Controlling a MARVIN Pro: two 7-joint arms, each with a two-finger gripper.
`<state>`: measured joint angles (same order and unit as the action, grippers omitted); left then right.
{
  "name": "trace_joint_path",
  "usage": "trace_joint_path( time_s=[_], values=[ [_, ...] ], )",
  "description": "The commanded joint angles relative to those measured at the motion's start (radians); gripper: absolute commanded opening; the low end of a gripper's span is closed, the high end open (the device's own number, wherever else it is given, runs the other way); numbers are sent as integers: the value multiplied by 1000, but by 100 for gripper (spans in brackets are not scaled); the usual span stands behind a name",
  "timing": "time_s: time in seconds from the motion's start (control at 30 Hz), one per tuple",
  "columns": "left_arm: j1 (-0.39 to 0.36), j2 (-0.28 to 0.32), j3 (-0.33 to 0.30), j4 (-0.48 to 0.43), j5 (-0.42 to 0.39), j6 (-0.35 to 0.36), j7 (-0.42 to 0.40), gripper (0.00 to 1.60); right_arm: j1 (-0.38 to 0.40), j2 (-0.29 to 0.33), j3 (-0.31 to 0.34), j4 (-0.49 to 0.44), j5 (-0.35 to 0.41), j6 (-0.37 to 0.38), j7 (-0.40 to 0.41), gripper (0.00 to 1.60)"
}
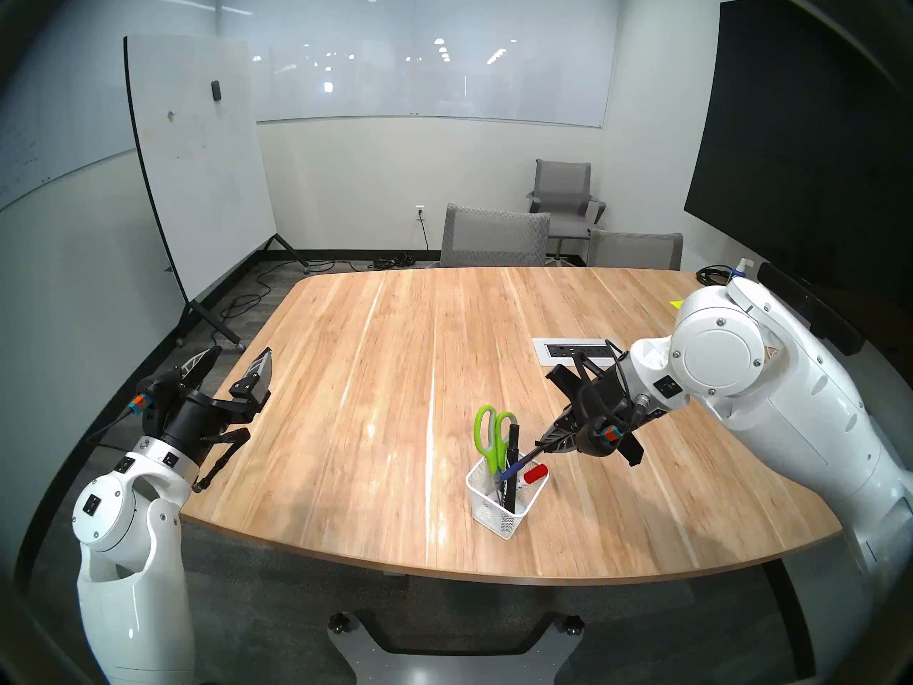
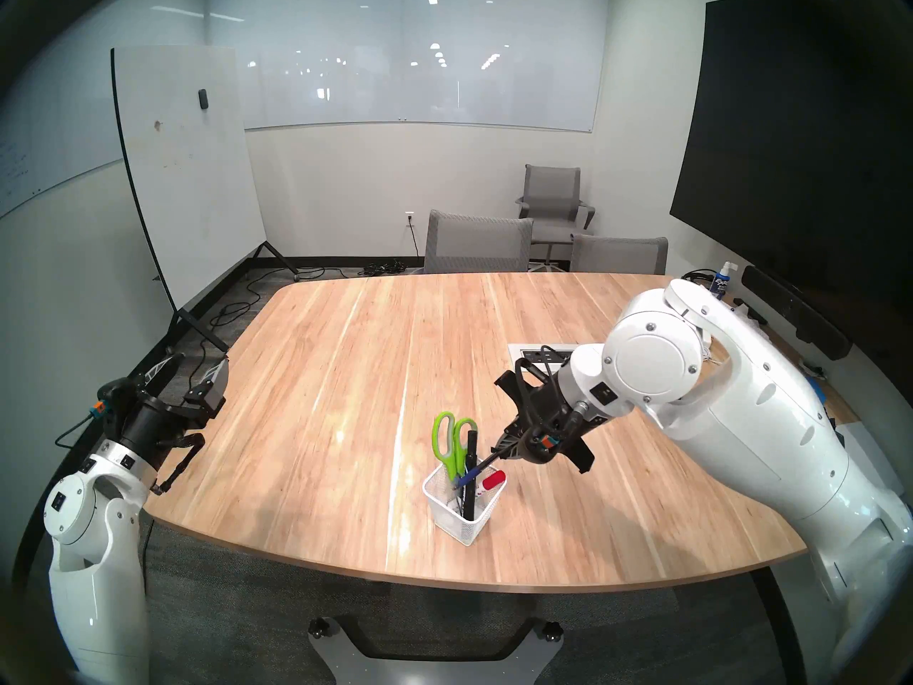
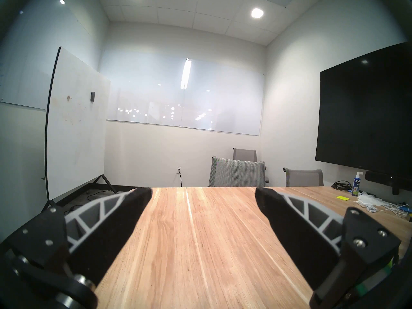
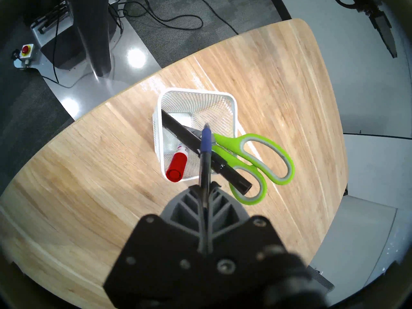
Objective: Place the pen, the marker, and the scissors into the pen holder
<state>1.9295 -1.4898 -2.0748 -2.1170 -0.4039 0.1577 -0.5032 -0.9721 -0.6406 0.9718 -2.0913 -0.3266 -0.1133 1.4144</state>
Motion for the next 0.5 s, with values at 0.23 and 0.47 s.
trace_joint_path(
  time_s=[0.23, 0.47],
  values=[
    [-1, -2, 2, -22, 0, -1, 1, 160, 15, -38, -27, -15, -27, -5, 5, 0],
    [-1, -2, 2, -22, 0, -1, 1, 160, 33, -63, -59, -10, -59, -17, 15, 0]
  ],
)
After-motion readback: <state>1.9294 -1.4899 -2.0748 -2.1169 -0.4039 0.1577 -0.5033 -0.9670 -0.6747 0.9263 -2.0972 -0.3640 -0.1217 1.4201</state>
